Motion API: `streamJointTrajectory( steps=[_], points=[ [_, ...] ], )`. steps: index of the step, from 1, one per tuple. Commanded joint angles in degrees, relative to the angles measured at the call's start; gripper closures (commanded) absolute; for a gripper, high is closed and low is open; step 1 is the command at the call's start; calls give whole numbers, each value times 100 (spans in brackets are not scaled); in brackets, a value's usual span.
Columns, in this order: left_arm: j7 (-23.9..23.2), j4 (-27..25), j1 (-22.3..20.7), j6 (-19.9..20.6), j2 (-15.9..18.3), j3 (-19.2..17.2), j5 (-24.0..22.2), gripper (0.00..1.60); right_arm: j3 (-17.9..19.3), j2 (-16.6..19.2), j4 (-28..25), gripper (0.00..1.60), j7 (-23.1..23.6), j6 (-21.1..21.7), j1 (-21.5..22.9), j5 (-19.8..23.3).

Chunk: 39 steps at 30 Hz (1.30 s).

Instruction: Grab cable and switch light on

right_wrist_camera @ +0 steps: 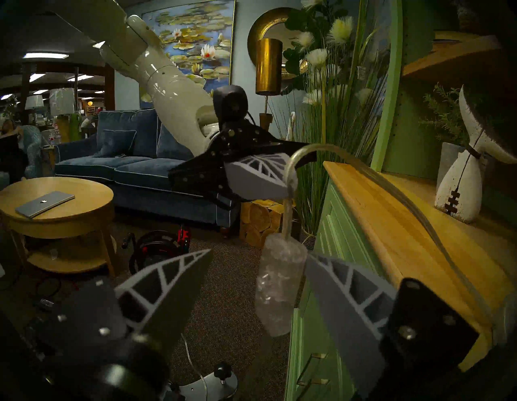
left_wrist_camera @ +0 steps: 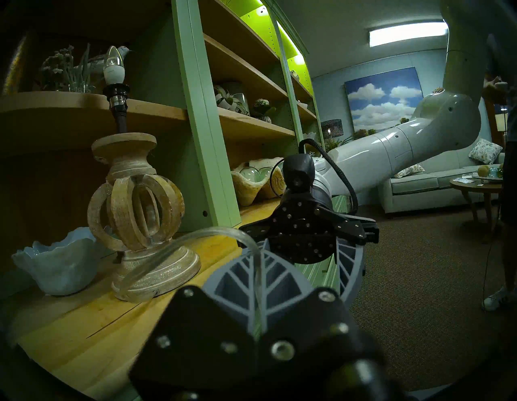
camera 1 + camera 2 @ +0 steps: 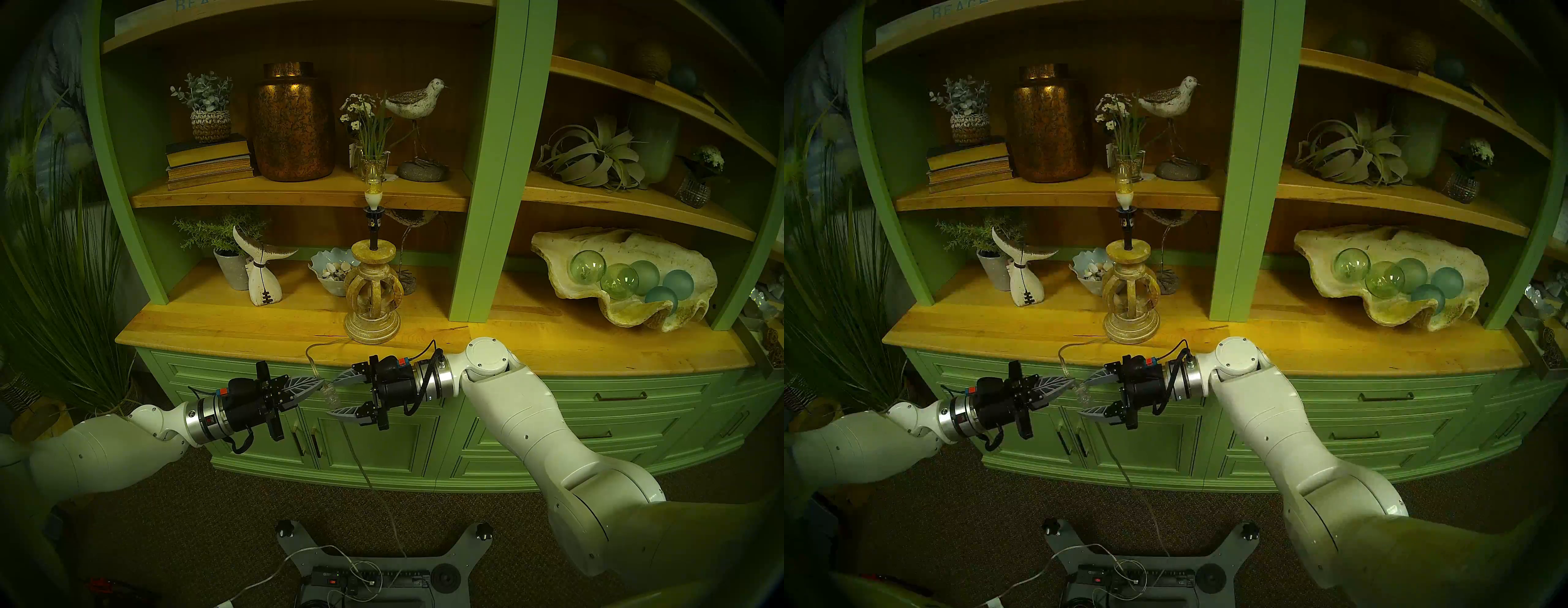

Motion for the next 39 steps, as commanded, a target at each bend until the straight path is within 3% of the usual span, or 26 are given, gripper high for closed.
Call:
streamJointTrajectory(
  steps=[1,4,6,7,10,12,13,14,16,17,18,19,20,27,28,31,34,35,36,39],
  points=[
    [-659,-36,-259,-64,9,-20,-152,160,32,-80,-62,60,59,-22,206,60],
    [-587,-50,-282,-64,20,27,-139,160,36,-90,-44,62,76,-43,215,57],
    [-543,-58,-297,-64,26,57,-131,160,38,-96,-30,85,91,-55,221,54],
    [-596,-47,-303,-64,23,57,-154,160,38,-98,-22,88,94,-59,224,51],
    [-643,-36,-325,-64,23,83,-180,160,31,-101,-7,77,92,-94,226,23],
    [-602,-43,-341,-64,29,113,-175,160,24,-102,9,92,96,-121,228,8],
    [-593,-45,-347,-64,31,124,-176,160,27,-104,16,147,95,-127,226,8],
    [-583,-46,-356,-64,33,138,-176,160,33,-108,25,160,90,-118,222,12],
    [-600,-43,-371,-64,35,158,-188,160,31,-110,52,160,86,-106,233,-2],
    [-586,-46,-379,-64,38,173,-187,160,31,-112,65,102,90,-106,239,-8],
    [-658,-31,-384,-64,33,170,-216,160,22,-106,73,80,106,-109,237,-14],
    [-551,-53,-392,-64,43,199,-182,160,21,-103,79,9,113,-113,231,-14],
    [-618,-38,-400,-64,39,200,-211,160,21,-100,91,0,118,-116,224,-17],
    [-603,-35,-448,-64,45,273,-245,160,14,-145,178,0,135,-158,218,-38],
    [-580,-40,-455,-64,48,287,-241,160,12,-153,188,6,135,-165,221,-42],
    [-592,-36,-474,-64,49,312,-258,160,-1,-183,247,45,127,-188,243,-69],
    [-582,-37,-499,-64,54,350,-266,160,3,-233,319,49,105,-216,294,-91],
    [-595,-34,-502,-64,54,354,-272,160,2,-241,323,70,107,-219,302,-95],
    [-583,-37,-508,-64,56,365,-271,160,3,-248,334,80,111,-227,312,-100],
    [-579,-37,-524,-64,59,388,-276,160,1,-268,352,82,120,-241,329,-112]
  ],
)
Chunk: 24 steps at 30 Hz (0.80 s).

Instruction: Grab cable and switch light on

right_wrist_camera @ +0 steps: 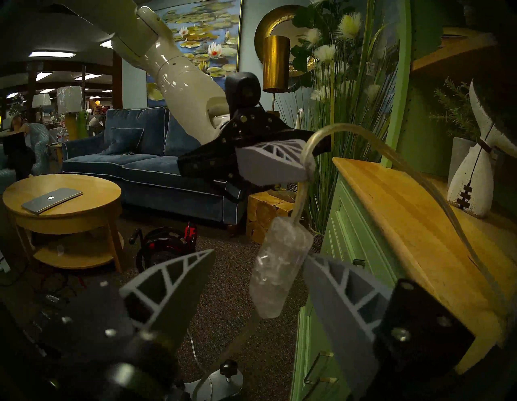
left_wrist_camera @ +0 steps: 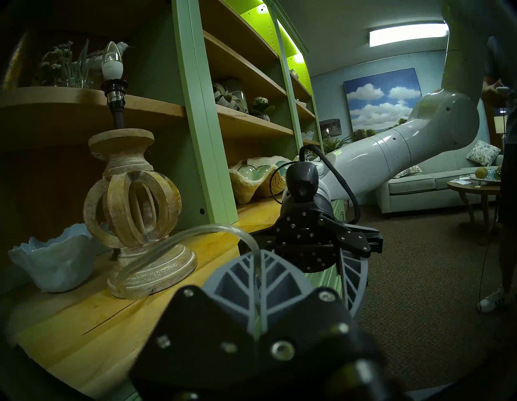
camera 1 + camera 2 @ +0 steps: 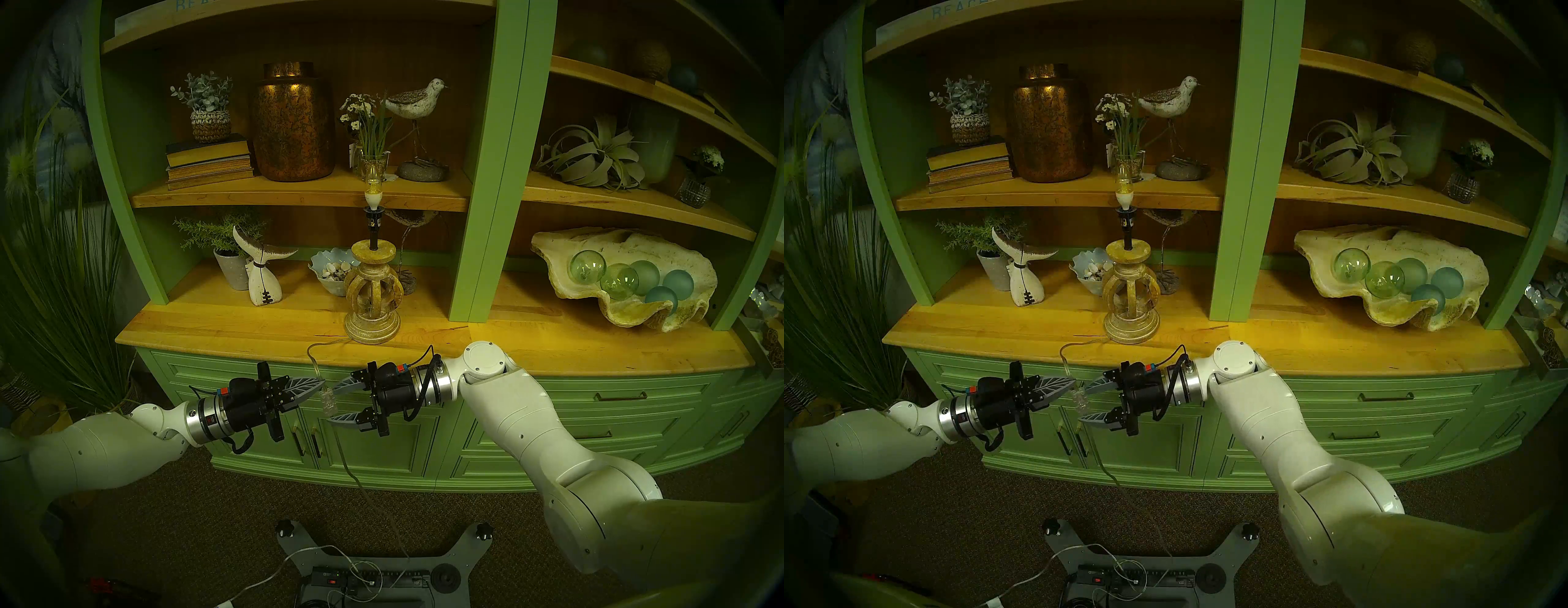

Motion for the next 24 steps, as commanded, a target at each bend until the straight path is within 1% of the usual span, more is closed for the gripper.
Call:
streamJointTrajectory(
  steps=[1,3,5,6,7,8,9,10,11,12,15,16,17,18,19,20,21,23,24],
  points=[
    [-595,-34,-242,-47,4,-45,-120,160,-11,-143,-28,82,-18,-2,234,0],
    [-593,-33,-254,-47,6,-27,-127,160,-6,-155,5,87,-19,-12,242,-7],
    [-589,-34,-266,-47,9,-9,-132,160,7,-171,45,96,-19,-7,246,0],
    [-633,-24,-270,-47,6,-10,-151,160,10,-177,64,97,-14,-6,250,3],
    [-619,-27,-276,-47,8,2,-149,160,13,-188,100,93,-8,21,262,9],
    [-576,-36,-280,-47,12,14,-137,160,9,-190,114,47,-9,14,272,-3],
    [-615,-27,-286,-47,10,17,-154,160,4,-198,133,6,-6,6,282,-12],
    [-572,-36,-291,-47,13,32,-142,160,2,-205,148,8,-4,2,287,-14],
    [-590,-32,-295,-47,12,34,-152,160,-1,-214,161,14,-3,-5,289,-17],
    [-650,-19,-299,-47,8,31,-176,160,2,-225,175,15,-5,-10,290,-15],
    [-585,-31,-314,-47,15,63,-164,160,1,-252,231,14,-14,-26,308,-25],
    [-608,-26,-321,-47,14,69,-177,160,1,-261,247,27,-13,-31,314,-28],
    [-602,-27,-325,-47,15,77,-178,160,1,-270,263,36,-16,-34,320,-32],
    [-593,-29,-330,-47,16,84,-177,160,1,-279,277,58,-19,-36,326,-35],
    [-646,-17,-334,-47,13,83,-199,160,2,-296,296,65,-23,-32,336,-37],
    [-586,-30,-339,-47,18,99,-180,160,0,-312,327,65,-37,-34,351,-46],
    [-583,-30,-343,-47,18,106,-181,160,-1,-325,364,76,-52,-40,365,-55],
    [-617,-23,-353,-47,17,114,-196,160,-3,-355,418,90,-72,-47,389,-68],
    [-576,-31,-357,-47,21,127,-184,160,-4,-368,436,100,-78,-49,399,-72]
  ],
)
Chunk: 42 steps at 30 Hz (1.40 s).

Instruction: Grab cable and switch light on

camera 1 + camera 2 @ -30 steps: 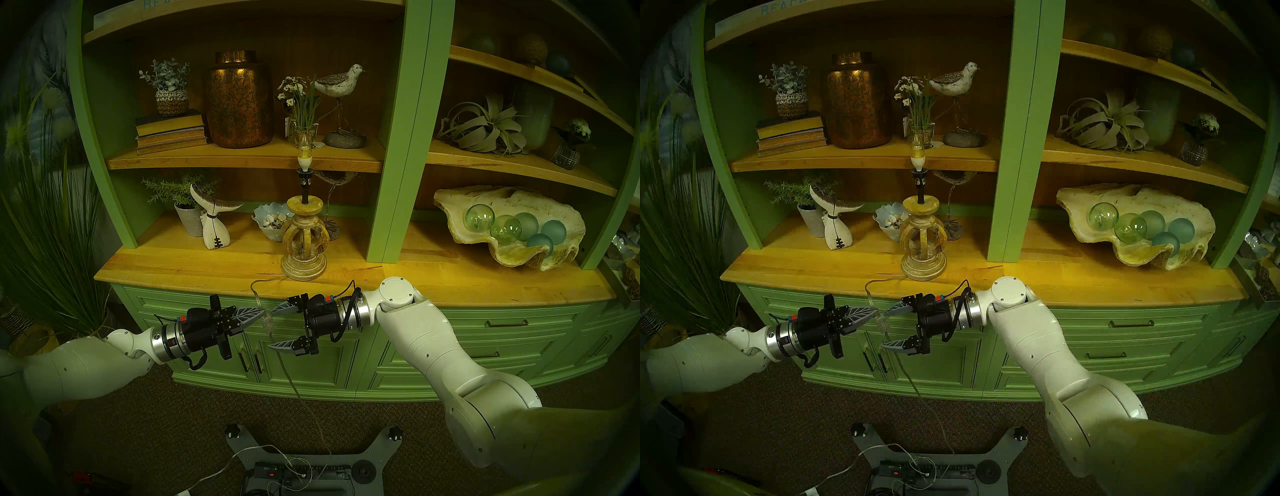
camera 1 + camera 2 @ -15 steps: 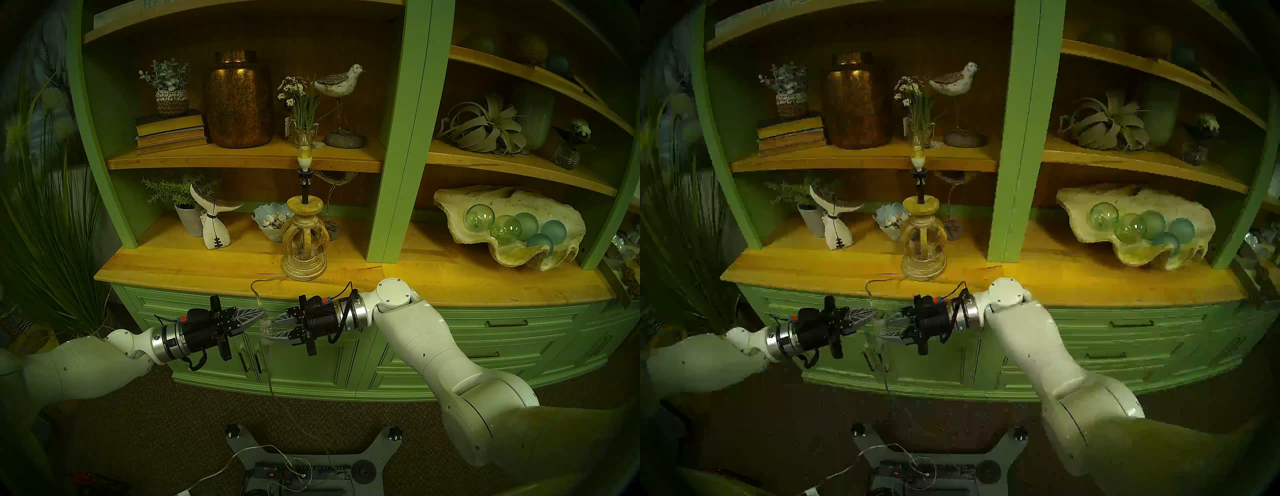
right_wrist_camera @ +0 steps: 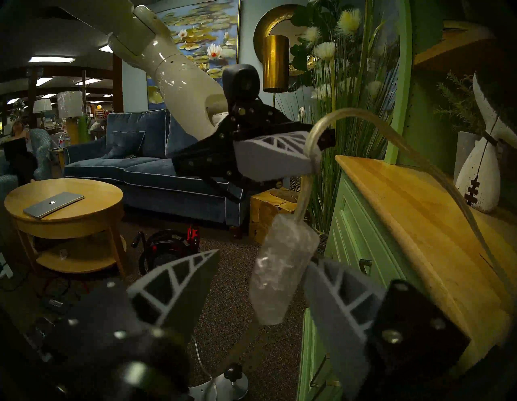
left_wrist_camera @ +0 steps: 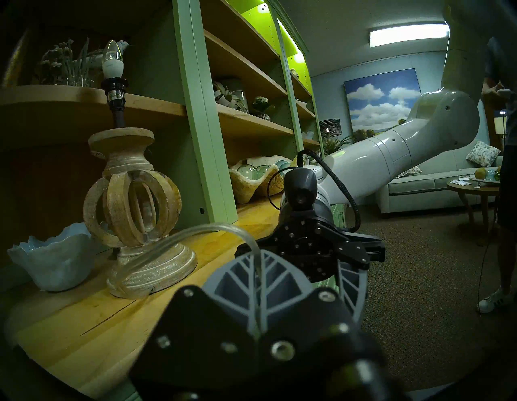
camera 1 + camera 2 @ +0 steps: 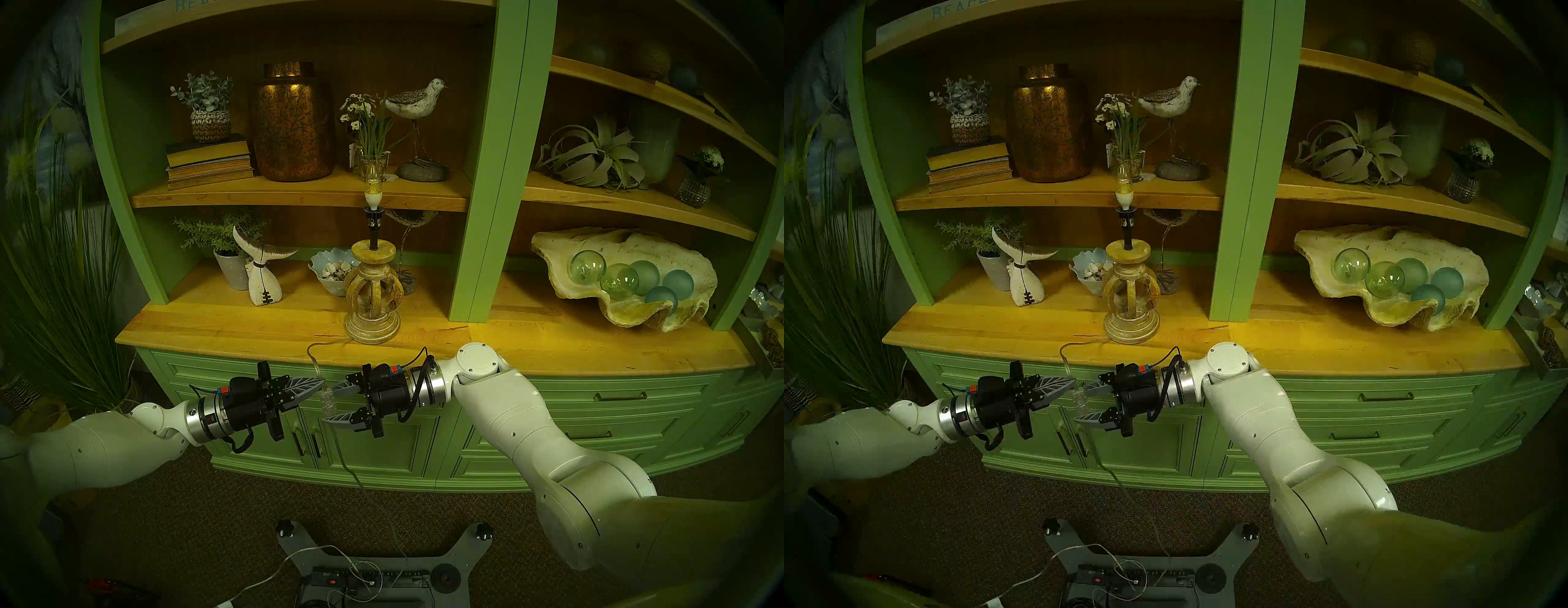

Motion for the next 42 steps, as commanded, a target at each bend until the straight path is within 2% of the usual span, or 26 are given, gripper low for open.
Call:
streamJointTrajectory(
  steps=[1,4,5,9,10,14,16,19,21,24,26,30,31,32,33,40,41,42],
  points=[
    [-665,-16,-225,-47,-5,-61,-134,160,-4,-196,65,102,-66,-9,268,1],
    [-618,-25,-233,-47,0,-41,-122,160,-6,-222,93,102,-71,-1,288,-2],
    [-618,-25,-240,-47,1,-32,-127,160,-11,-247,124,80,-85,4,306,-7],
    [-698,-8,-251,-47,-3,-27,-162,160,-17,-296,182,78,-106,0,336,-17],
    [-572,-34,-257,-47,7,0,-122,160,-18,-306,199,73,-111,-3,345,-20],
    [-674,-12,-270,-47,1,3,-166,160,-19,-339,267,46,-130,-17,387,-31],
    [-603,-27,-277,-47,7,24,-147,160,-14,-352,299,55,-138,-22,409,-31],
    [-598,-27,-287,-47,8,39,-154,160,-10,-379,324,41,-139,-20,445,-28],
    [-633,-20,-293,-47,6,44,-169,160,-8,-393,341,51,-133,-22,461,-25],
    [-613,-24,-306,-47,9,65,-169,160,-6,-409,369,50,-123,-27,483,-23],
    [-627,-20,-313,-47,9,72,-178,160,-2,-413,398,60,-122,-28,501,-23],
    [-598,-27,-328,-47,13,98,-177,160,3,-415,469,100,-126,-44,538,-31],
    [-625,-21,-333,-47,12,100,-188,160,4,-417,485,124,-125,-50,547,-32],
    [-568,-33,-337,-47,17,114,-169,160,6,-418,496,136,-127,-58,554,-34],
    [-593,-28,-340,-47,16,116,-179,160,10,-420,508,160,-130,-67,562,-34],
    [-586,-31,-364,-47,20,151,-186,160,55,-428,694,160,-174,-96,645,-27],
    [-611,-25,-369,-47,19,155,-197,160,64,-434,728,147,-173,-105,654,-20],
    [-653,-16,-372,-47,16,153,-213,160,77,-439,758,102,-172,-96,662,-5]
  ],
)
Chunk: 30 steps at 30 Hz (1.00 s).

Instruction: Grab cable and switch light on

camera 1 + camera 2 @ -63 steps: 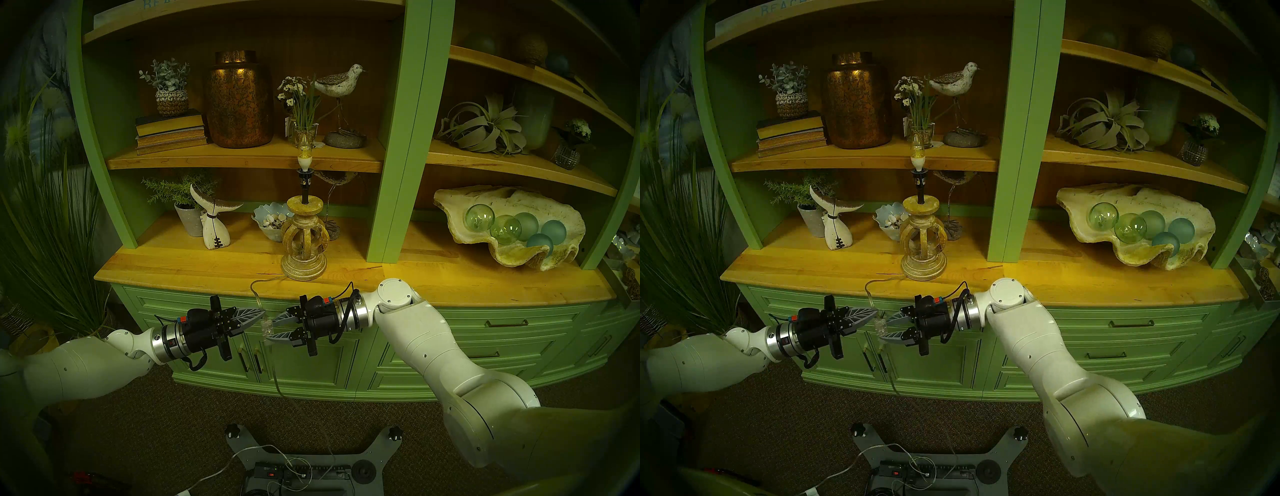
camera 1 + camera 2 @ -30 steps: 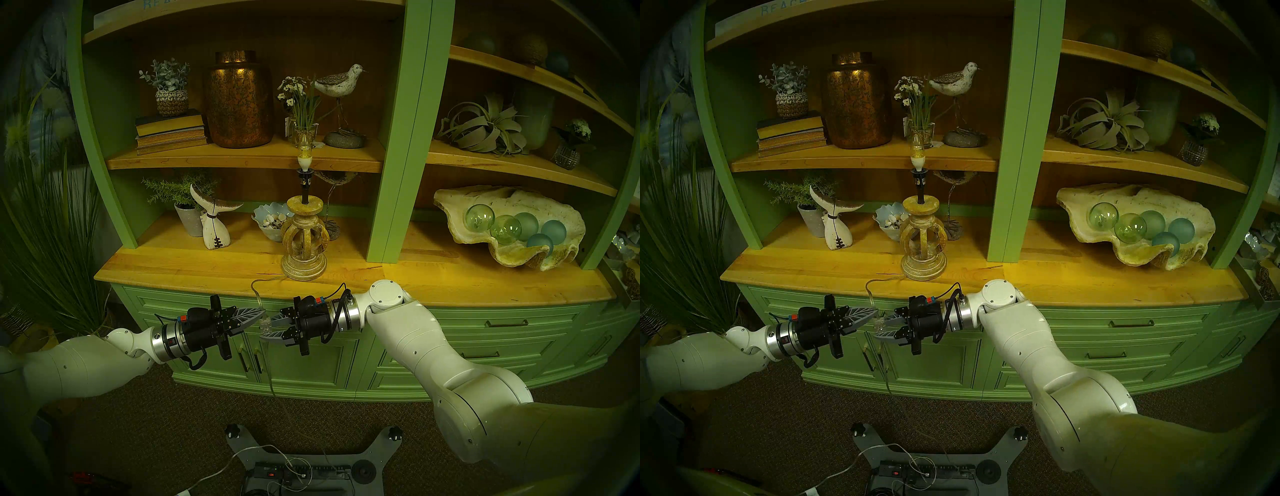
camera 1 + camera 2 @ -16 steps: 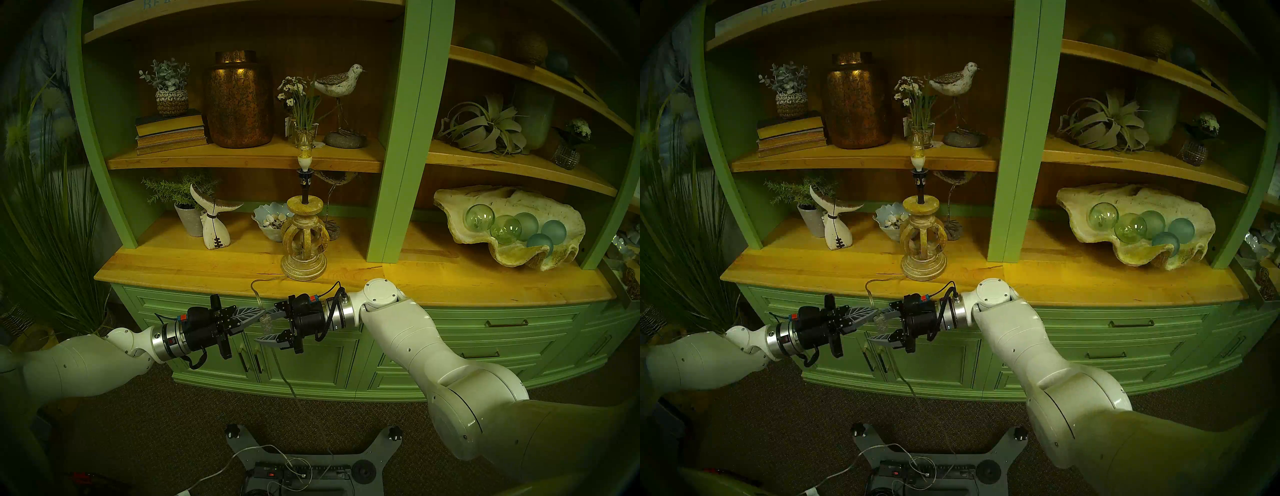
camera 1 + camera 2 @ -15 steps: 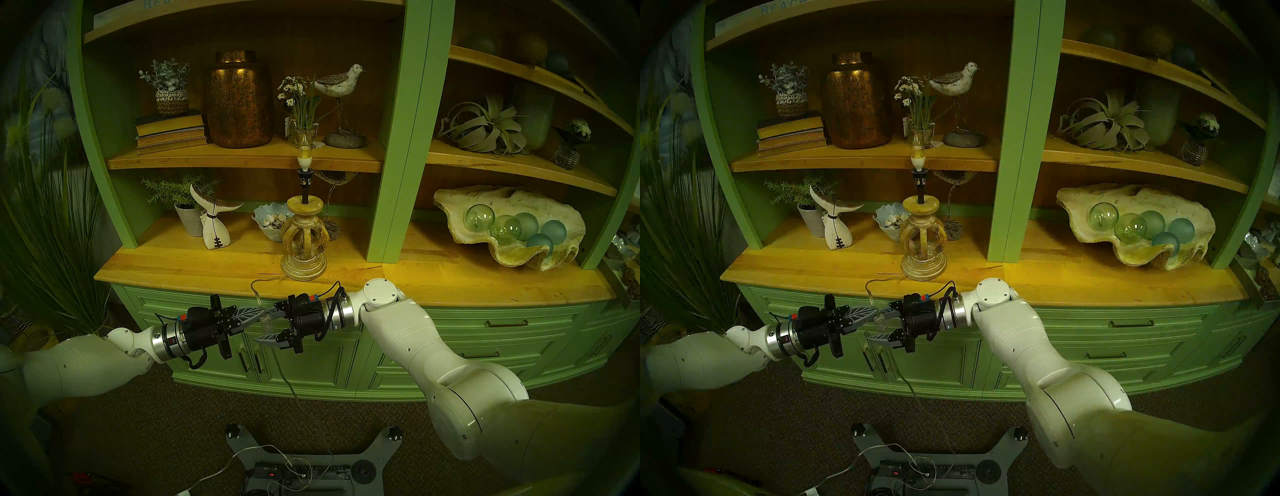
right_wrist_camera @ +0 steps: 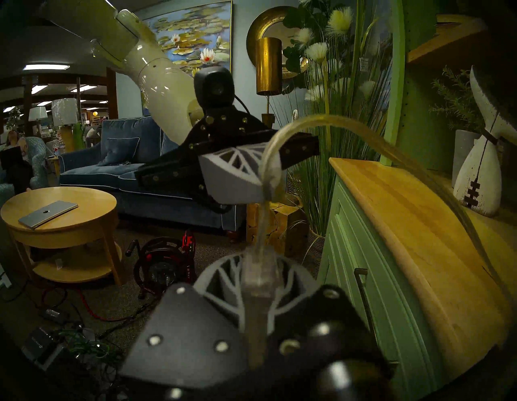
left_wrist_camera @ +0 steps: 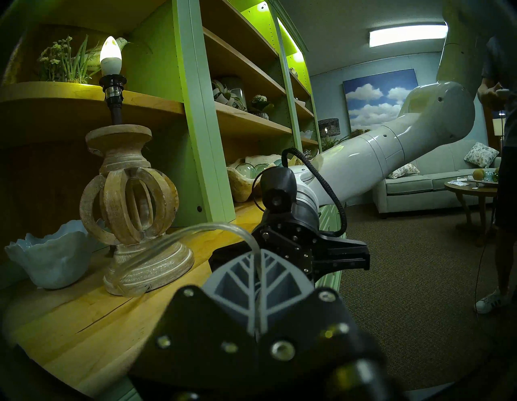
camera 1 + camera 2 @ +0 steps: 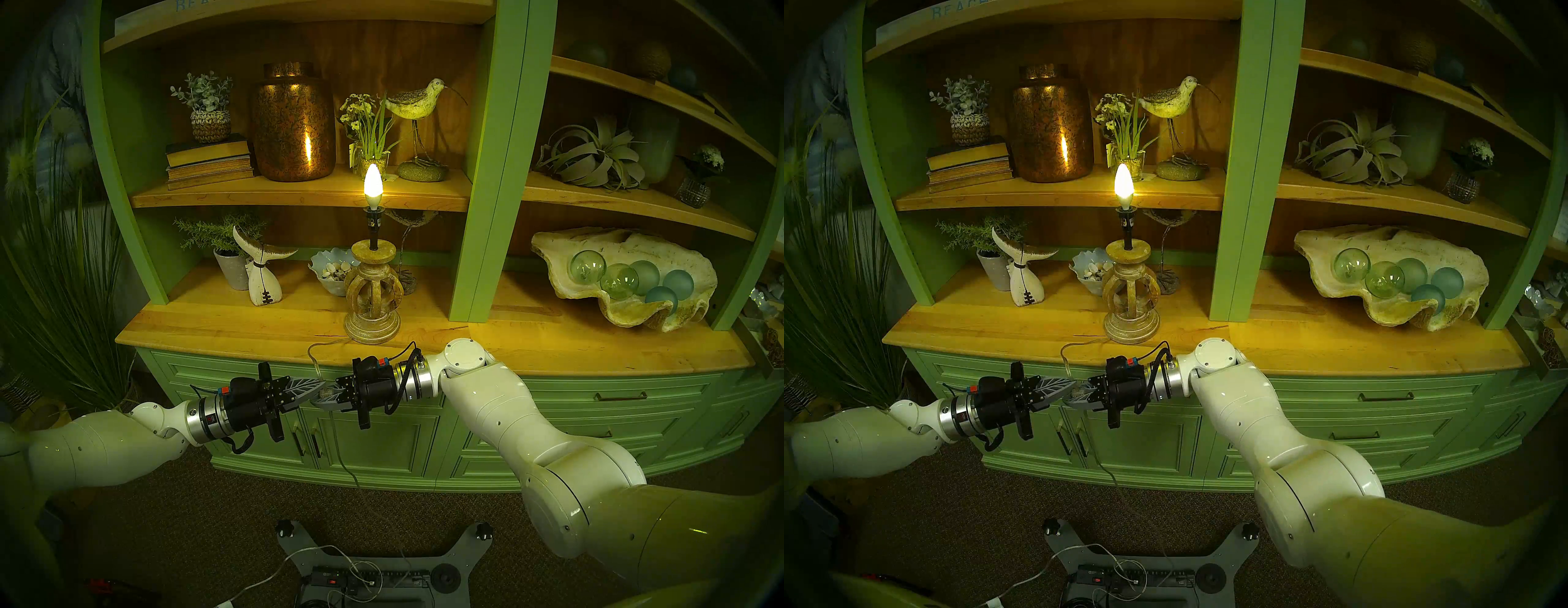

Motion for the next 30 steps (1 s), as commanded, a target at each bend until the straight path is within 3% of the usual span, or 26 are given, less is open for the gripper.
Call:
streamJointTrajectory(
  steps=[1,11,21,30],
  points=[
    [-552,-34,-216,-46,4,-59,-91,160,67,-97,98,0,-11,6,277,64],
    [-635,-13,-235,-46,0,-42,-129,160,279,259,447,0,-26,-73,431,108],
    [-502,-43,-228,-46,10,-34,-74,160,868,965,324,0,170,-216,493,452],
    [-428,-58,-226,-46,15,-23,-49,160,1314,1496,-51,0,170,-350,-116,818]
  ],
)
